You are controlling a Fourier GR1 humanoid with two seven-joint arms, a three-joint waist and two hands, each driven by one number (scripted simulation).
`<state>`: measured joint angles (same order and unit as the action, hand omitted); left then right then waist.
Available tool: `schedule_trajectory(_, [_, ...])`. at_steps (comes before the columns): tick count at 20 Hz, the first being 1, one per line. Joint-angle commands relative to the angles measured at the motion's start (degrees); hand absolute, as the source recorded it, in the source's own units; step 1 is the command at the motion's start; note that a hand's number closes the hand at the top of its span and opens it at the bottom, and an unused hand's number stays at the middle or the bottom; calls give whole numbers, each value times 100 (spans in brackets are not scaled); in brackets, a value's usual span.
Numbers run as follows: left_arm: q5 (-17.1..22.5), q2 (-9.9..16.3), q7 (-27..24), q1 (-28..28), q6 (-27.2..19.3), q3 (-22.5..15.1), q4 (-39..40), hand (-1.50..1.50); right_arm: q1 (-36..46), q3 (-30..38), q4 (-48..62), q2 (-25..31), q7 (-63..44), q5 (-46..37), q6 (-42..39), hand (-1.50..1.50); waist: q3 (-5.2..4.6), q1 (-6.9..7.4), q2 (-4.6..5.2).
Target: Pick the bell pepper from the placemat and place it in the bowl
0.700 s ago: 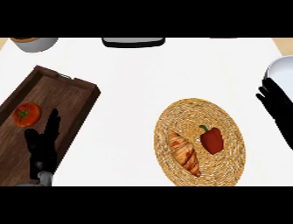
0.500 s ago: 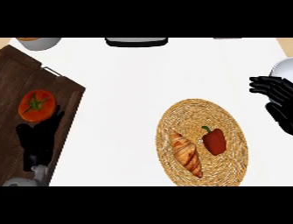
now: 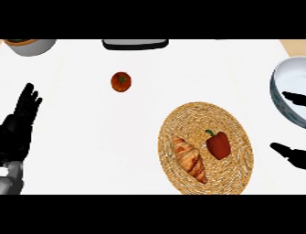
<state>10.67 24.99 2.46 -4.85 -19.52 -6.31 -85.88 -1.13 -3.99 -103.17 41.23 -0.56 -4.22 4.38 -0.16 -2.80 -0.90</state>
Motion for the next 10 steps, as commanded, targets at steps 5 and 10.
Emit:
schedule_trajectory(5, [177, 355, 382, -209, 512, 351, -306, 0, -2171, -208, -1747, -211, 91, -1524, 780, -150, 14, 175, 65])
schedule_trajectory(10, [-48, 97, 398, -216, 665, 339, -391, 0, -1884, 392, -2117, -187, -639, -1305, -21, -150, 15, 251, 82])
